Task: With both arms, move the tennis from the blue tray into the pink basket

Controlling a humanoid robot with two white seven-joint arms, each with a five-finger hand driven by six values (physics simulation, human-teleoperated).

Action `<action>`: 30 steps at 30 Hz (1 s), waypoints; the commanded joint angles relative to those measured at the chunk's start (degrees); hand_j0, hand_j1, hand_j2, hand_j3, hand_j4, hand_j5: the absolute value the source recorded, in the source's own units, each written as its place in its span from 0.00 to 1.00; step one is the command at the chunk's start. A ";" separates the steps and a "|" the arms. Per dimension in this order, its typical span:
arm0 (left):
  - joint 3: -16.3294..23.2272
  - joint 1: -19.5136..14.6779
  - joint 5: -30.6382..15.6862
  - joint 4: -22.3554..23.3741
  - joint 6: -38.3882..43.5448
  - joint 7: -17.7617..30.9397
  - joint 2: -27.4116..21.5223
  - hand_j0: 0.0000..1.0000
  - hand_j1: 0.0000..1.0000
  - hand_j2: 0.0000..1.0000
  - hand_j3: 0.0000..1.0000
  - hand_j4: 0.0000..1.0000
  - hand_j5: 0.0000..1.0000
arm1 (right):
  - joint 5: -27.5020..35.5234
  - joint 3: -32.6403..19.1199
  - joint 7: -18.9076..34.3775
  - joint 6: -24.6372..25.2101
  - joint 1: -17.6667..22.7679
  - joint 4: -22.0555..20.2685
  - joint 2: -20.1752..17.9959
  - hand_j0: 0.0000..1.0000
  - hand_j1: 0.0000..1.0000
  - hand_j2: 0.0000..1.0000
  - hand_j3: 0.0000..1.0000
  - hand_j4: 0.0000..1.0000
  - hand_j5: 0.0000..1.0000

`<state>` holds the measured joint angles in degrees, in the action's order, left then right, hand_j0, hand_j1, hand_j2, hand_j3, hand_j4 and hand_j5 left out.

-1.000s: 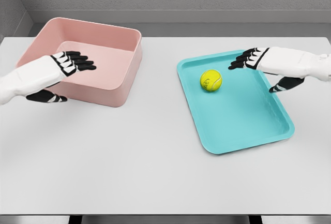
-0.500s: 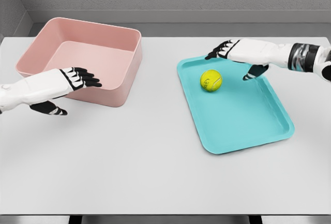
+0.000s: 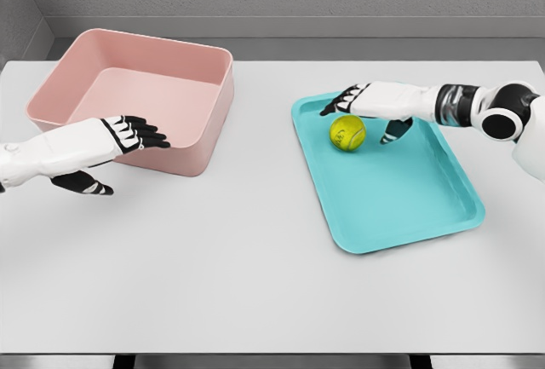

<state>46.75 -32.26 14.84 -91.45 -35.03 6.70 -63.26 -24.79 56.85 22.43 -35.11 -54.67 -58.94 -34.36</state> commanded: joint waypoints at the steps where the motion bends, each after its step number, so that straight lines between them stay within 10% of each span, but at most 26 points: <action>1: -0.08 0.00 -0.69 -0.04 0.03 -0.02 -0.03 1.00 1.00 1.00 1.00 1.00 1.00 | 0.18 -0.07 -0.02 0.11 0.00 1.20 0.70 1.00 1.00 1.00 1.00 1.00 1.00; 30: -3.68 5.80 -3.33 -8.92 0.03 -0.19 -3.45 1.00 1.00 1.00 1.00 1.00 1.00 | -2.02 0.01 -0.02 0.11 0.44 3.13 3.78 1.00 1.00 1.00 1.00 1.00 1.00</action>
<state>44.08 -24.55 11.95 -99.61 -35.04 6.60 -65.82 -26.89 56.96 22.44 -35.11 -54.23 -56.09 -30.88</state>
